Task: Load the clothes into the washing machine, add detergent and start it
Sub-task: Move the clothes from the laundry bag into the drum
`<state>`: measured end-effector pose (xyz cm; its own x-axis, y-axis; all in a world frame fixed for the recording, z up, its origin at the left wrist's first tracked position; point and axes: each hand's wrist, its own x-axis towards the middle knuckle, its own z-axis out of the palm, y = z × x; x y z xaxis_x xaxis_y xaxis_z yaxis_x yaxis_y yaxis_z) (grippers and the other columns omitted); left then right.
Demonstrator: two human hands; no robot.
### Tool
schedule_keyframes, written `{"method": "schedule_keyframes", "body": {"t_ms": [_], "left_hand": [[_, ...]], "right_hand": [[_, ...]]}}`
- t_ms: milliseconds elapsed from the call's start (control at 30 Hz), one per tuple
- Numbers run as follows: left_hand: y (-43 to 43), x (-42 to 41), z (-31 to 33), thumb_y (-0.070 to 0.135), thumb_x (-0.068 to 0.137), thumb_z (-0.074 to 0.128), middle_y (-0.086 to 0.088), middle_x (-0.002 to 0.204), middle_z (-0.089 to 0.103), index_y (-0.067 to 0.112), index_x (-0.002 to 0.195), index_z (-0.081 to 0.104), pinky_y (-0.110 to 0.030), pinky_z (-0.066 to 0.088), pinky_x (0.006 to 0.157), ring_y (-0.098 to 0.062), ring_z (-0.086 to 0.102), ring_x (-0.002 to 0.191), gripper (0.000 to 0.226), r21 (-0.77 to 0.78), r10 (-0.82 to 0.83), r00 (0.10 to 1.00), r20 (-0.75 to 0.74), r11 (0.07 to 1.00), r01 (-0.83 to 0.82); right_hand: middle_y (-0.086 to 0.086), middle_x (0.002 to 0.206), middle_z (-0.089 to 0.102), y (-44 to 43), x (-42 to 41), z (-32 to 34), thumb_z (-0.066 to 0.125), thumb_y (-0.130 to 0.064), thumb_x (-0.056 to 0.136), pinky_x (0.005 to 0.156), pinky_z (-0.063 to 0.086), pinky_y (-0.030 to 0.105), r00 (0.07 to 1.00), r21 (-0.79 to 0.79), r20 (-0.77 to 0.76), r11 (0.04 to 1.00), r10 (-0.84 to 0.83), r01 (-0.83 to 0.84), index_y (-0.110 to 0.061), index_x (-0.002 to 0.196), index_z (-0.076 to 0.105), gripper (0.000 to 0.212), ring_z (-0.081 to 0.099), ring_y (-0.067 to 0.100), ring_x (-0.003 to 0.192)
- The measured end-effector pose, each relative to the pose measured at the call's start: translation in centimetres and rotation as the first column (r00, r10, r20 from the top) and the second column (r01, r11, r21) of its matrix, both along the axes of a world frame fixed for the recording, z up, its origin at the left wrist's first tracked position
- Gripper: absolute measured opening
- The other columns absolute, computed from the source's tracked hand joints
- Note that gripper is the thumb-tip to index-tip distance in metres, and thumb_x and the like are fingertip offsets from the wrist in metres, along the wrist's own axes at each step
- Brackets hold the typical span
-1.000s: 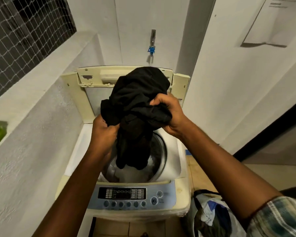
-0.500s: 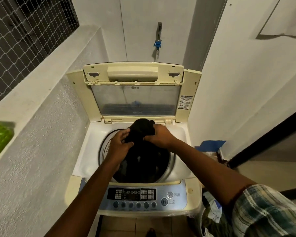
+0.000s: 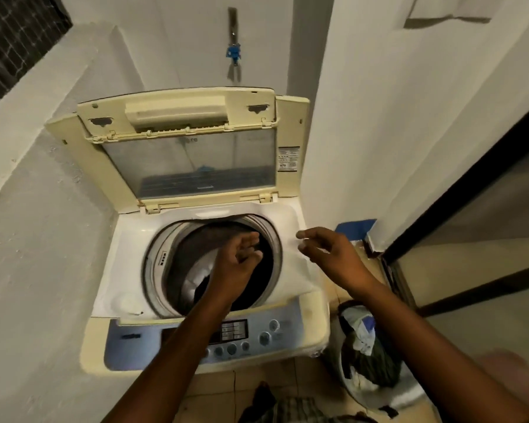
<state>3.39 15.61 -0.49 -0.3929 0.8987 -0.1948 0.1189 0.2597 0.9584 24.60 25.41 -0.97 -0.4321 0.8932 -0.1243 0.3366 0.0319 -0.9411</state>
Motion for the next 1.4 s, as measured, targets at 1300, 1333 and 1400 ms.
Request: {"method": "schedule_keyframes", "body": {"t_ms": [1300, 1333, 1400], "left_hand": [[5.7, 40.8, -58.4, 0.028, 0.082, 0.07, -0.018, 0.152, 0.046, 0.019, 0.15, 0.039, -0.042, 0.038, 0.118, -0.031, 0.044, 0.143, 0.075, -0.592, -0.525, 0.835, -0.165, 0.73, 0.342], [6.3, 40.7, -59.7, 0.031, 0.08, 0.071, -0.019, 0.154, 0.041, 0.021, 0.151, 0.036, -0.048, 0.035, 0.121, -0.035, 0.038, 0.146, 0.081, -0.57, -0.528, 0.814, -0.242, 0.756, 0.321], [7.6, 41.1, -61.4, 0.038, 0.077, 0.079, -0.019, 0.16, 0.032, 0.015, 0.159, 0.029, -0.047, 0.021, 0.127, -0.038, 0.022, 0.152, 0.099, -0.574, -0.515, 0.791, -0.33, 0.775, 0.265]], "right_hand": [[0.02, 0.175, -0.008, 0.6, 41.7, -60.5, 0.094, -0.046, 0.069, 0.124, 0.029, 0.063, 0.713, -0.383, 0.607, 0.915, 0.351, -0.124, -0.039, 0.167, -0.007, 0.141, 0.0, 0.045, 0.162], [0.02, 0.175, -0.009, 0.9, 41.4, -62.0, 0.092, -0.052, 0.067, 0.123, 0.028, 0.065, 0.72, -0.37, 0.616, 0.924, 0.319, -0.093, -0.041, 0.166, -0.008, 0.141, -0.001, 0.048, 0.161], [0.019, 0.175, -0.007, 1.5, 40.8, -64.9, 0.087, -0.067, 0.056, 0.124, 0.026, 0.067, 0.726, -0.355, 0.645, 0.935, 0.238, 0.008, -0.042, 0.166, -0.009, 0.148, 0.001, 0.05, 0.16]]}}
